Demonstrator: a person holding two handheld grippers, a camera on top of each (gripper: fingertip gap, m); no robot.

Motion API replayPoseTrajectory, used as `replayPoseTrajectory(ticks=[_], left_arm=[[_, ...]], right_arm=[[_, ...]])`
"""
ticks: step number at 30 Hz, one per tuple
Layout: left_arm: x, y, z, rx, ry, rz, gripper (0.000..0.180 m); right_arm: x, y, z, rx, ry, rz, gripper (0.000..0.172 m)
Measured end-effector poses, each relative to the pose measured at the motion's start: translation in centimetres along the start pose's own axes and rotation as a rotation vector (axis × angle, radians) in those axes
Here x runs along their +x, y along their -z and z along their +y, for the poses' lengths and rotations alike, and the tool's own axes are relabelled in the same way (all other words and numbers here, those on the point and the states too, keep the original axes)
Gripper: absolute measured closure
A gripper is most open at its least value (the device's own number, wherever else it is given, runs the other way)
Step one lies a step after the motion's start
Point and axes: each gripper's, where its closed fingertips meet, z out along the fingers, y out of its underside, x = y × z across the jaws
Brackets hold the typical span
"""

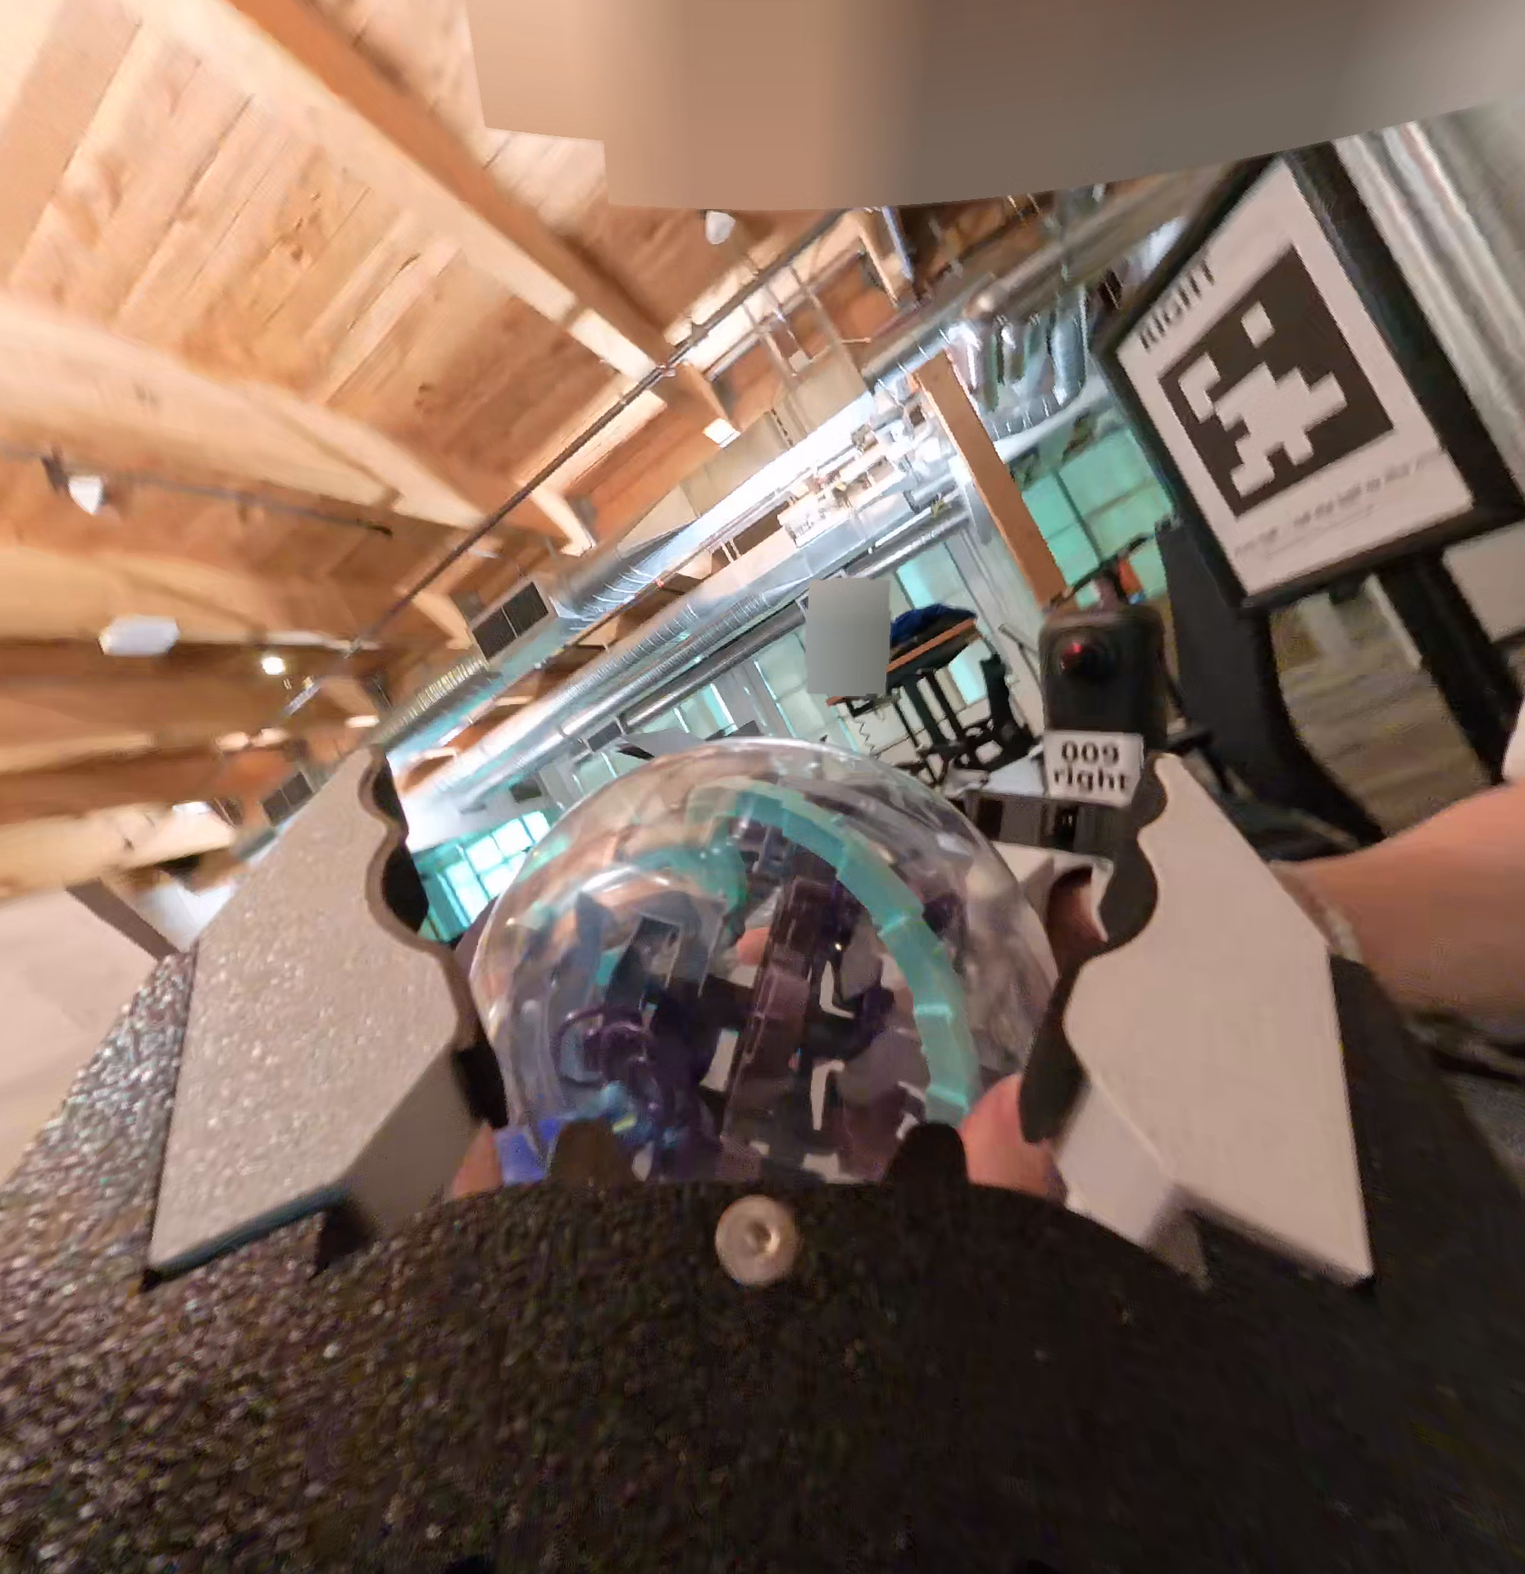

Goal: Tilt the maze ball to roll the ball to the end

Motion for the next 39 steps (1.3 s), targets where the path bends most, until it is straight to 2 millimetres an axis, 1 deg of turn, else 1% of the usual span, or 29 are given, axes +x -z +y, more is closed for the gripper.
replayPoseTrajectory(ticks=[1, 4, 6, 8, 9, 10, 11, 12, 13, 15, 17, 22, 25, 27, 28, 29, 31, 33, 34, 36, 37, 39], left_arm=[[0.4, -0.2, -0.3, -0.001, -0.048, 0.005, 0.023], [0.6, -0.4, -1.3, 0.051, -0.074, -0.008, 0.023], [0.5, -0.4, -1.8, 0.080, -0.075, -0.027, 0.024], [0.4, -0.3, -2.6, 0.103, -0.111, -0.042, 0.024], [0.5, -0.4, -2.8, 0.097, -0.155, -0.047, 0.025], [0.7, -0.4, -3.0, 0.082, -0.213, -0.045, 0.026], [1.1, -0.6, -3.0, 0.062, -0.271, -0.034, 0.029], [1.5, -0.7, -3.1, 0.050, -0.313, -0.022, 0.028], [1.7, -0.7, -3.5, 0.064, -0.329, -0.016, 0.028], [1.8, -0.6, -4.4, 0.092, -0.331, -0.013, 0.031], [2.0, -0.5, -5.2, 0.131, -0.322, -0.011, 0.032], [3.0, -0.5, -6.9, 0.187, -0.366, 0.007, 0.028], [3.7, -0.6, -8.7, 0.230, -0.427, 0.006, 0.028], [4.1, -0.6, -9.7, 0.262, -0.454, 0.001, 0.024], [4.0, -0.5, -9.9, 0.267, -0.443, -0.003, 0.024], [3.7, -0.6, -9.7, 0.261, -0.406, -0.002, 0.024], [3.3, -0.3, -9.5, 0.291, -0.307, 0.001, 0.024], [3.5, 0.0, -10.2, 0.346, -0.293, -0.001, 0.023], [3.7, -0.4, -10.0, 0.326, -0.310, 0.000, 0.023], [4.0, -1.0, -8.8, 0.257, -0.391, -0.005, 0.023], [3.7, -1.2, -8.1, 0.235, -0.406, -0.025, 0.023], [3.2, -1.1, -7.3, 0.226, -0.384, -0.053, 0.023]], right_arm=[[-0.1, 0.0, -0.6, 0.012, 0.017, -0.002, 0.015], [-0.3, -0.1, -1.6, 0.027, 0.081, 0.003, 0.015], [-0.4, -0.2, -1.8, 0.022, 0.105, 0.004, 0.015], [-0.7, -0.2, -1.9, 0.009, 0.162, -0.002, 0.015], [-1.0, -0.2, -2.0, 0.001, 0.200, -0.015, 0.016], [-1.7, -0.2, -2.1, -0.003, 0.242, -0.049, 0.022], [-3.0, -0.3, -2.4, 0.001, 0.277, -0.106, 0.028], [-3.2, -0.5, -2.4, -0.008, 0.296, -0.102, 0.023], [-3.2, -0.7, -2.6, -0.008, 0.306, -0.092, 0.020], [-3.3, -0.5, -3.6, 0.028, 0.296, -0.098, 0.028], [-3.3, -0.3, -4.5, 0.060, 0.287, -0.104, 0.031], [-4.1, 0.0, -6.3, 0.111, 0.311, -0.125, 0.027], [-4.5, 0.2, -7.8, 0.154, 0.305, -0.135, 0.025], [-5.1, 0.3, -8.6, 0.178, 0.324, -0.146, 0.024], [-5.5, 0.3, -9.0, 0.194, 0.326, -0.158, 0.025], [-5.8, 0.4, -9.4, 0.210, 0.322, -0.169, 0.027], [-6.3, 0.4, -9.9, 0.216, 0.346, -0.180, 0.028], [-6.7, 0.4, -10.1, 0.198, 0.421, -0.182, 0.026], [-7.0, 0.3, -10.4, 0.190, 0.470, -0.182, 0.024], [-7.9, 0.3, -10.8, 0.181, 0.567, -0.203, 0.026], [-8.4, 0.3, -10.8, 0.172, 0.601, -0.220, 0.026], [-9.1, 0.0, -10.1, 0.143, 0.674, -0.233, 0.026]])
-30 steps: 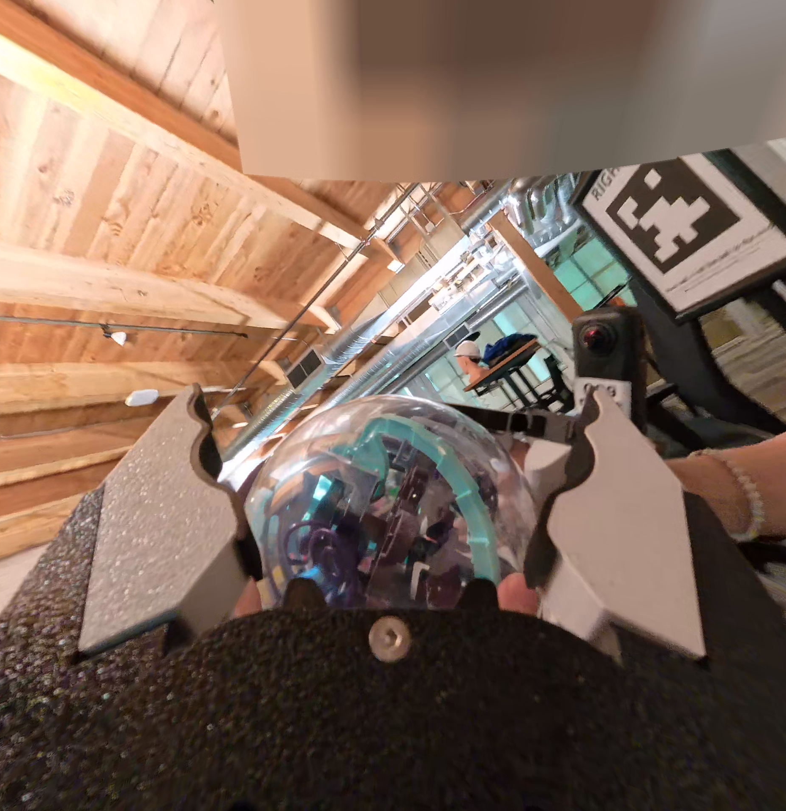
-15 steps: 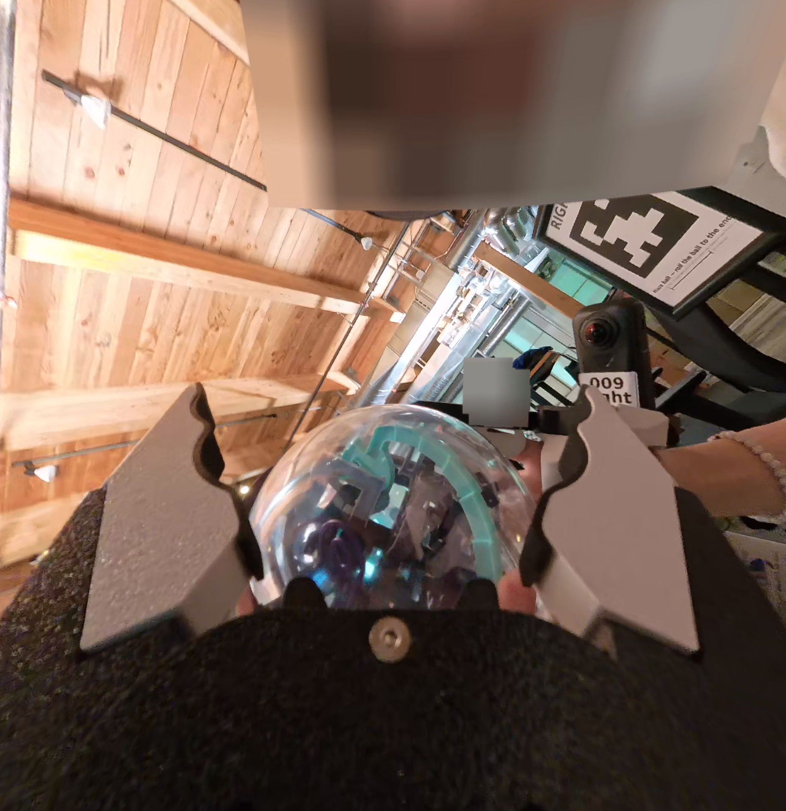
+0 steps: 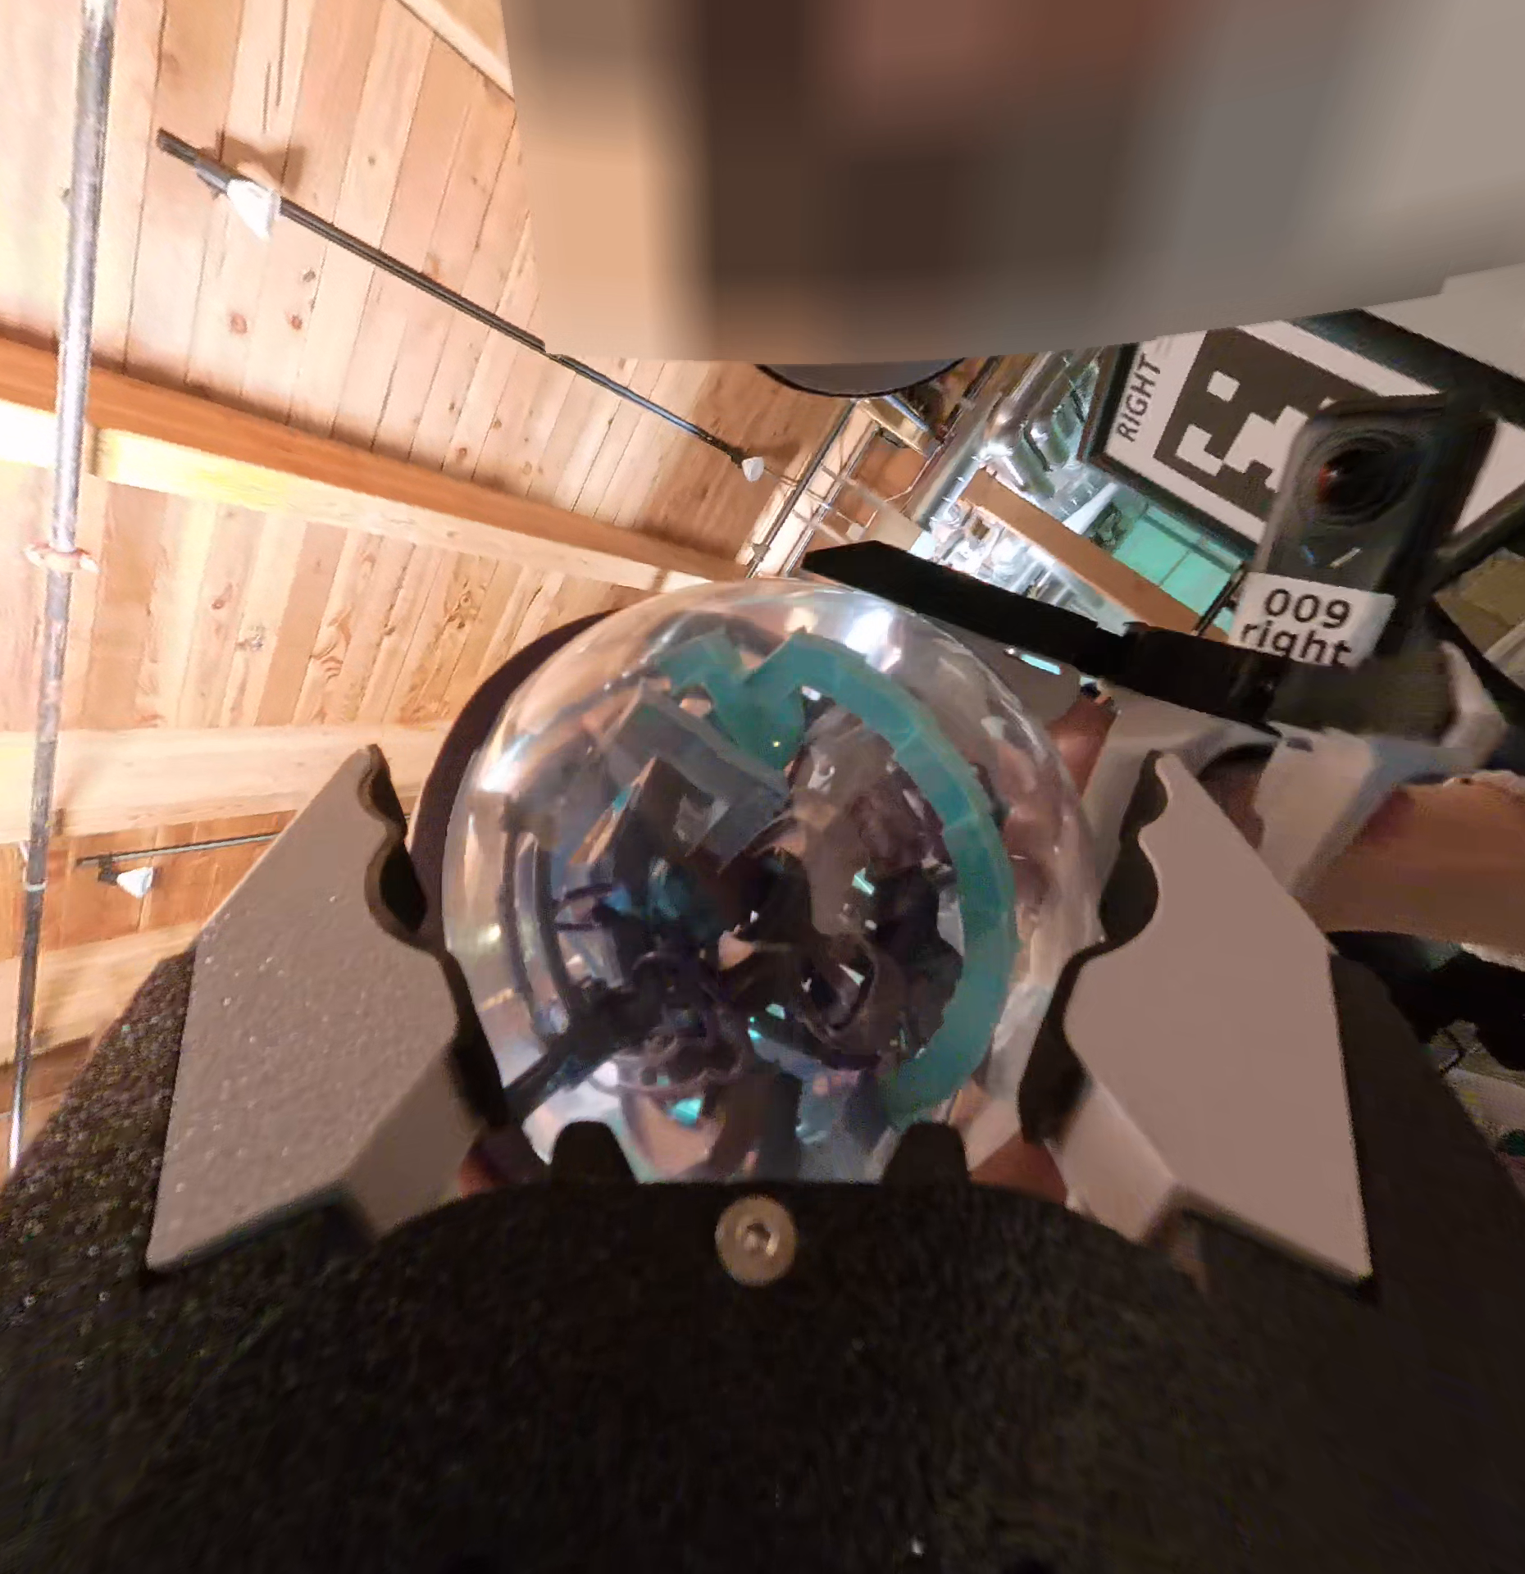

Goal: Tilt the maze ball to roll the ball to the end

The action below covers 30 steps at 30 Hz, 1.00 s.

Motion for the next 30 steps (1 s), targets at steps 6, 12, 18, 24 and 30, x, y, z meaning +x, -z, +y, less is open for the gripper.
replayPoseTrajectory(ticks=[6, 12, 18, 24, 30], left_arm=[[1.1, -0.5, 0.1, -0.094, -0.246, 0.075, 0.023], [-0.1, -0.8, -1.8, -0.034, -0.005, 0.066, 0.024], [-2.1, 0.2, 0.9, -0.134, 0.137, -0.011, 0.024], [-1.5, 0.0, 0.1, -0.105, 0.106, 0.013, 0.024], [-2.1, -0.4, 1.5, -0.191, 0.139, -0.031, 0.024]], right_arm=[[0.5, 0.4, 2.7, -0.050, -0.063, 0.054, 0.015], [2.6, 1.1, 3.7, 0.051, -0.412, 0.162, 0.014], [2.3, 0.5, 5.6, -0.009, -0.523, 0.182, 0.014], [2.2, 0.1, 5.2, -0.060, -0.446, 0.161, 0.014], [2.9, 0.4, 5.7, -0.037, -0.502, 0.182, 0.014]])
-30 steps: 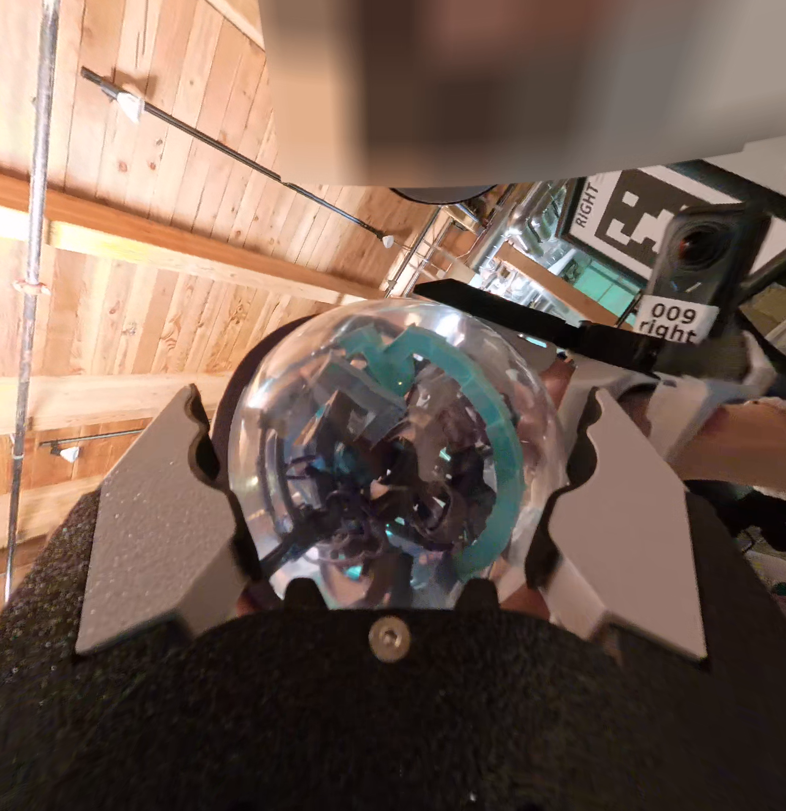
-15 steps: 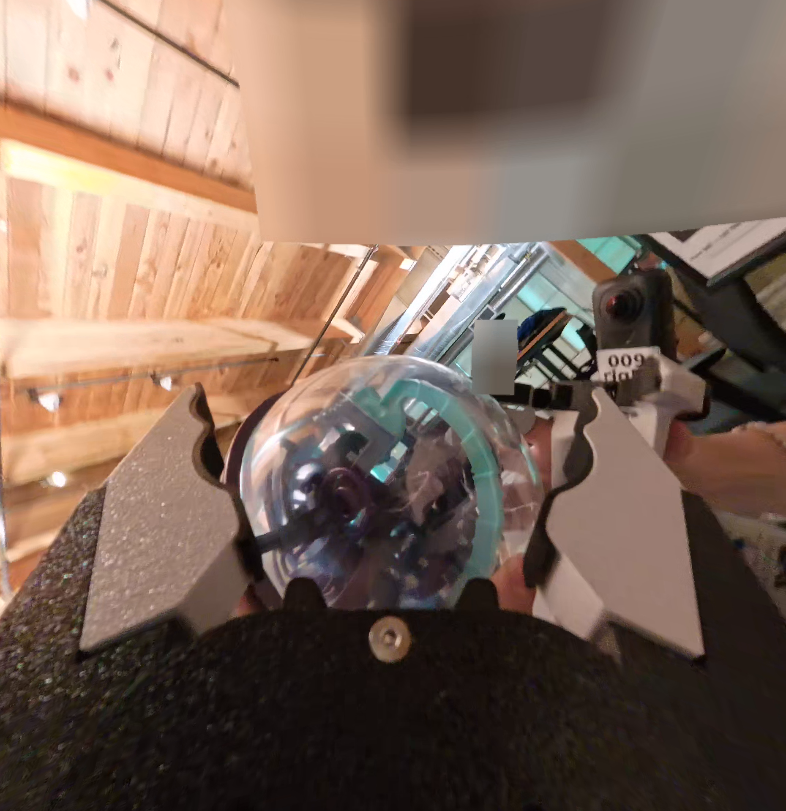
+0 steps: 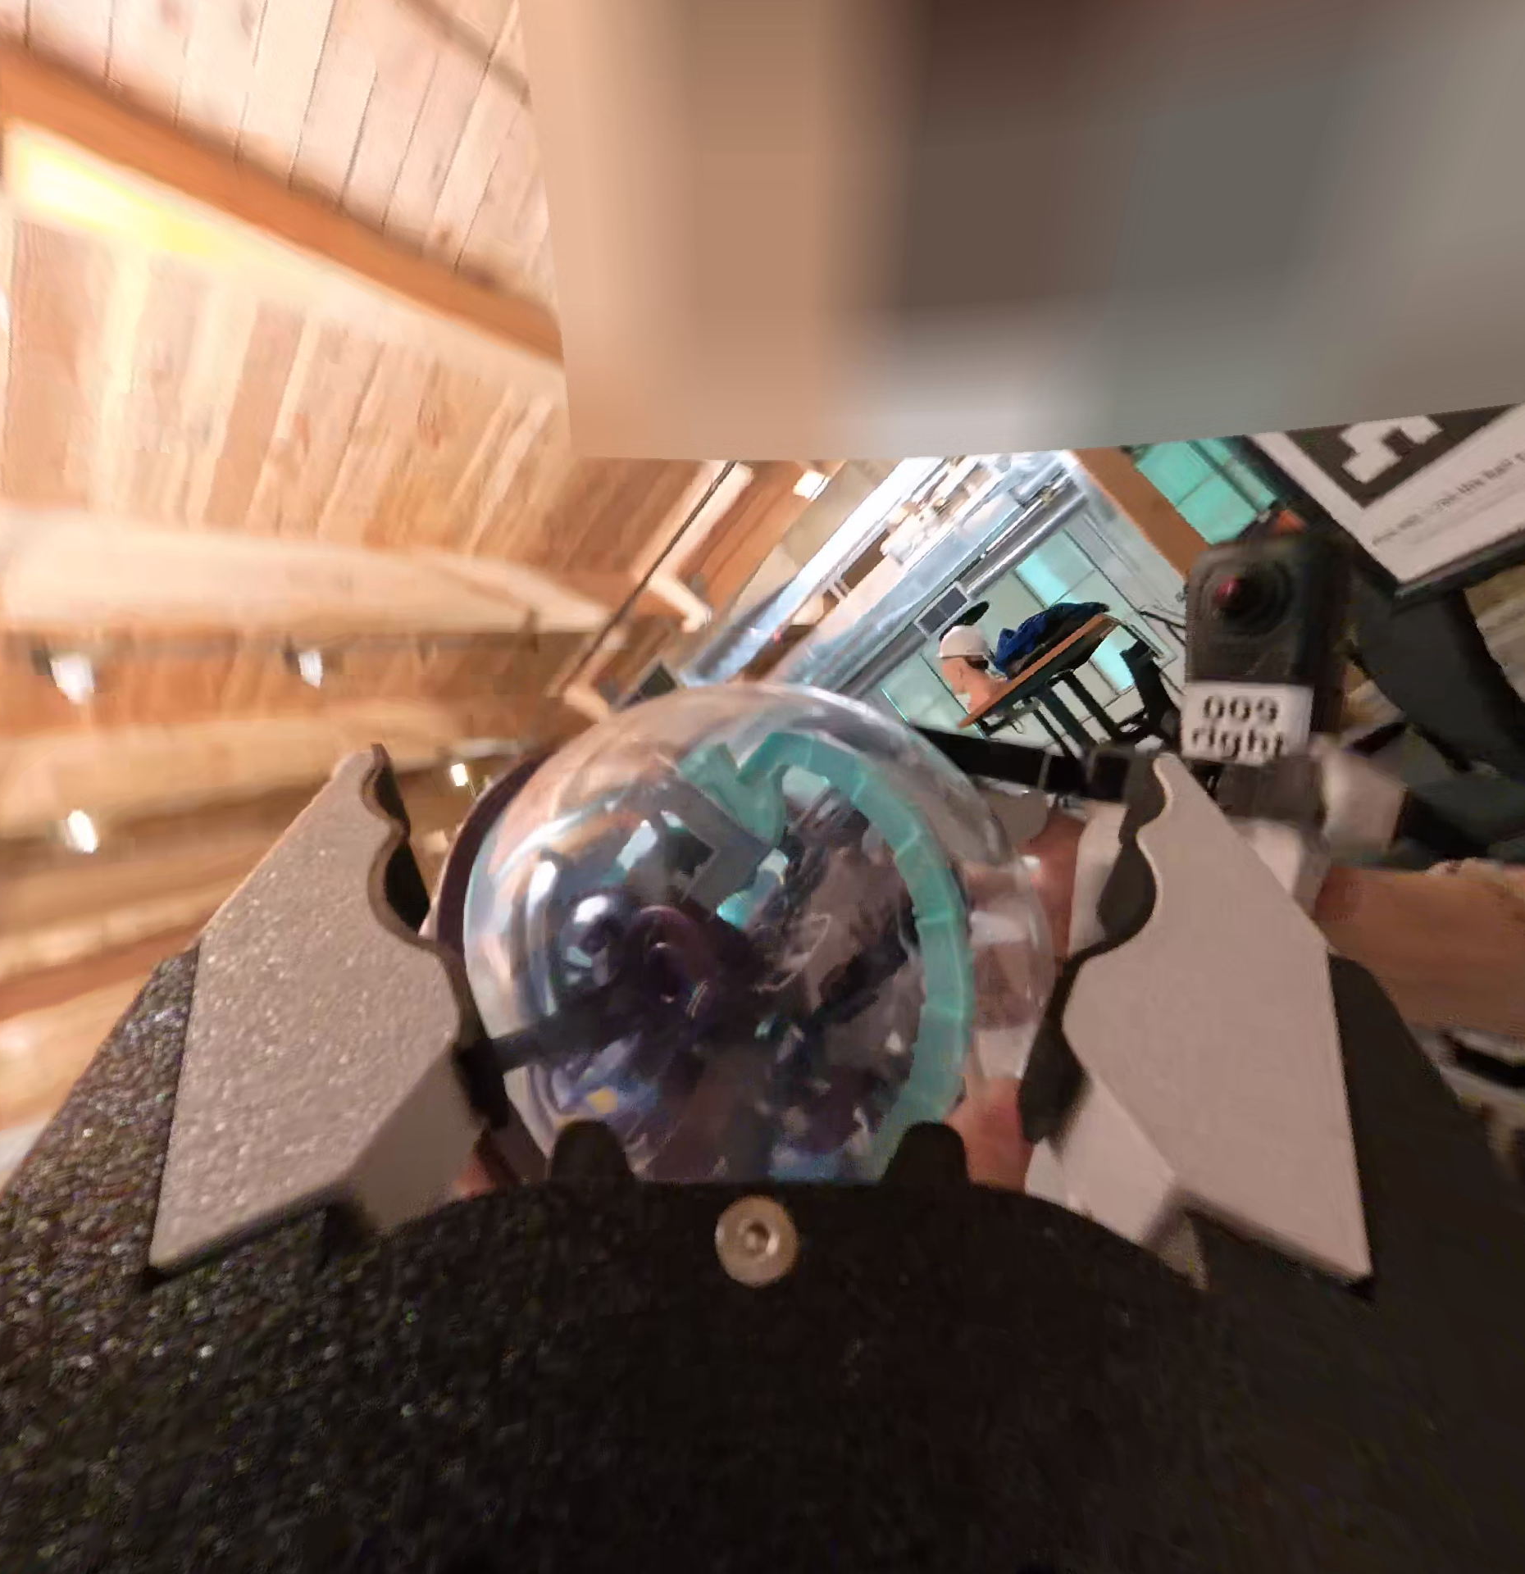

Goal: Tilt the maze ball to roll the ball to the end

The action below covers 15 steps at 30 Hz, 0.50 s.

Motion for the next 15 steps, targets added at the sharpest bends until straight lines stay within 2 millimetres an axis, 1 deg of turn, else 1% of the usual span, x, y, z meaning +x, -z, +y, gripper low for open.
replayPoseTrajectory(ticks=[1, 2, 4, 5, 6, 8, 9, 12, 15], left_arm=[[-0.4, 0.2, 1.4, -0.039, 0.062, -0.019, 0.024], [-0.4, 0.1, 2.0, -0.080, 0.061, -0.028, 0.024], [-0.3, -0.4, 1.5, -0.102, 0.000, -0.036, 0.023], [-0.3, -0.5, 1.2, -0.094, 0.000, -0.040, 0.024], [-0.4, -0.5, 1.4, -0.095, 0.016, -0.044, 0.024], [-0.9, -0.1, 2.6, -0.116, 0.066, -0.059, 0.024], [-1.0, 0.1, 3.0, -0.123, 0.086, -0.061, 0.023], [-1.2, 0.3, 2.8, -0.109, 0.090, -0.060, 0.024], [-1.2, 0.3, 2.9, -0.116, 0.070, -0.059, 0.025]], right_arm=[[0.7, 0.4, 1.7, -0.031, -0.084, 0.018, 0.014], [1.0, 0.6, 1.5, -0.005, -0.138, 0.022, 0.015], [0.9, 0.7, -0.1, 0.038, -0.116, 0.010, 0.015], [0.8, 0.6, -0.2, 0.036, -0.095, 0.014, 0.015], [0.8, 0.5, 0.2, 0.022, -0.085, 0.018, 0.015], [0.9, 0.5, 1.5, -0.011, -0.116, 0.020, 0.015], [1.0, 0.5, 1.7, -0.009, -0.136, 0.020, 0.015], [0.7, 0.4, 1.6, -0.004, -0.118, 0.010, 0.015], [0.6, 0.4, 2.1, -0.015, -0.105, 0.010, 0.015]])
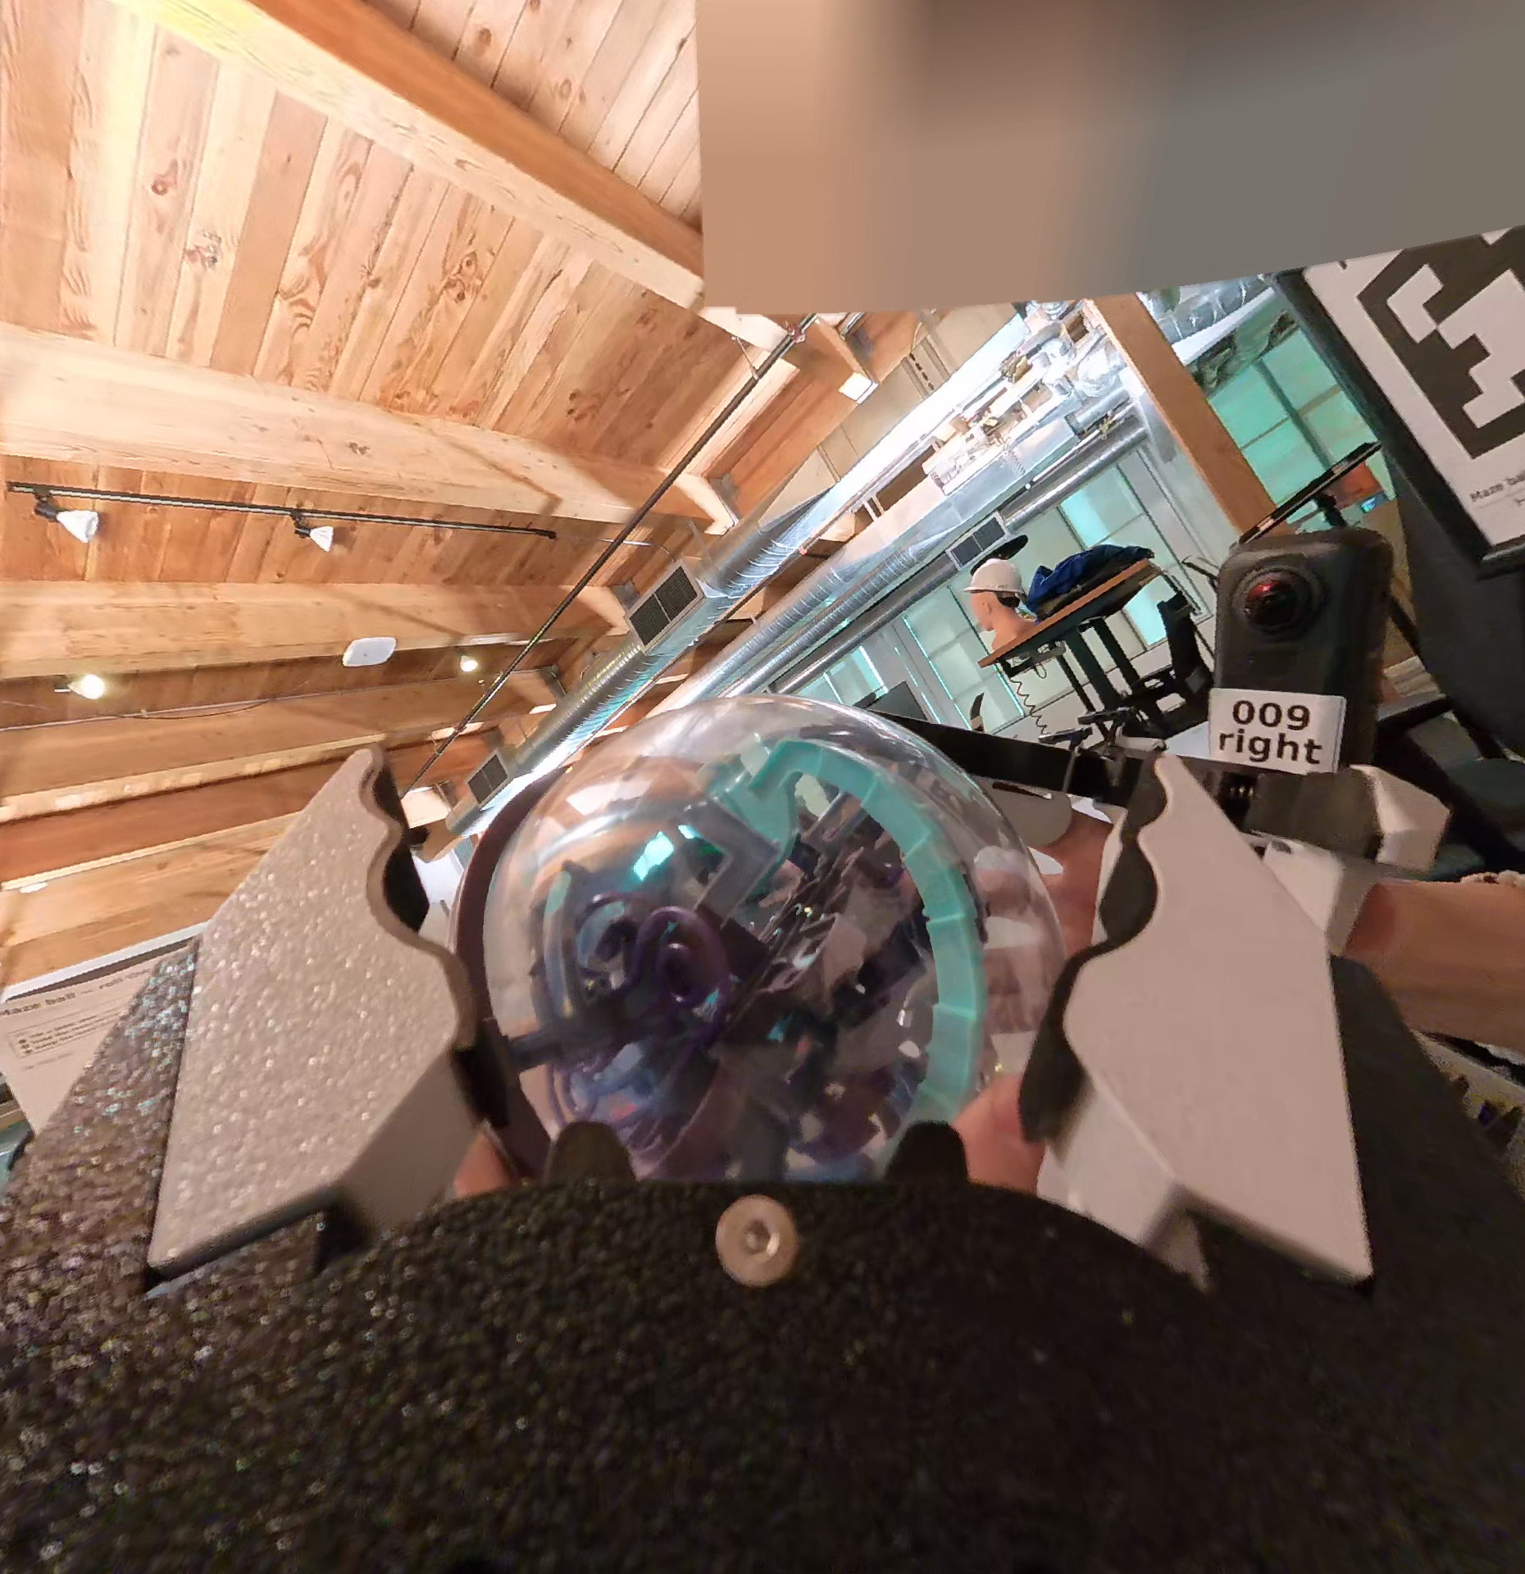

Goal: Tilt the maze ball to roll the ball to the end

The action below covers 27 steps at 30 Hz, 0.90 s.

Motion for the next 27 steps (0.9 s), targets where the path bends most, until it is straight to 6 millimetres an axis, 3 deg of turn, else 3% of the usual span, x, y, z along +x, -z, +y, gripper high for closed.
replayPoseTrajectory(ticks=[6, 13, 27], left_arm=[[1.2, -0.1, -1.0, 0.029, -0.133, 0.036, 0.024], [2.3, 0.2, -3.0, 0.101, -0.236, 0.063, 0.024], [2.0, 0.8, -4.2, 0.097, -0.301, 0.073, 0.024]], right_arm=[[0.1, 0.3, -0.1, 0.031, 0.019, 0.007, 0.015], [-0.9, 0.4, -1.8, 0.091, 0.084, -0.024, 0.014], [-1.7, 0.6, -1.4, 0.078, 0.122, -0.076, 0.014]])
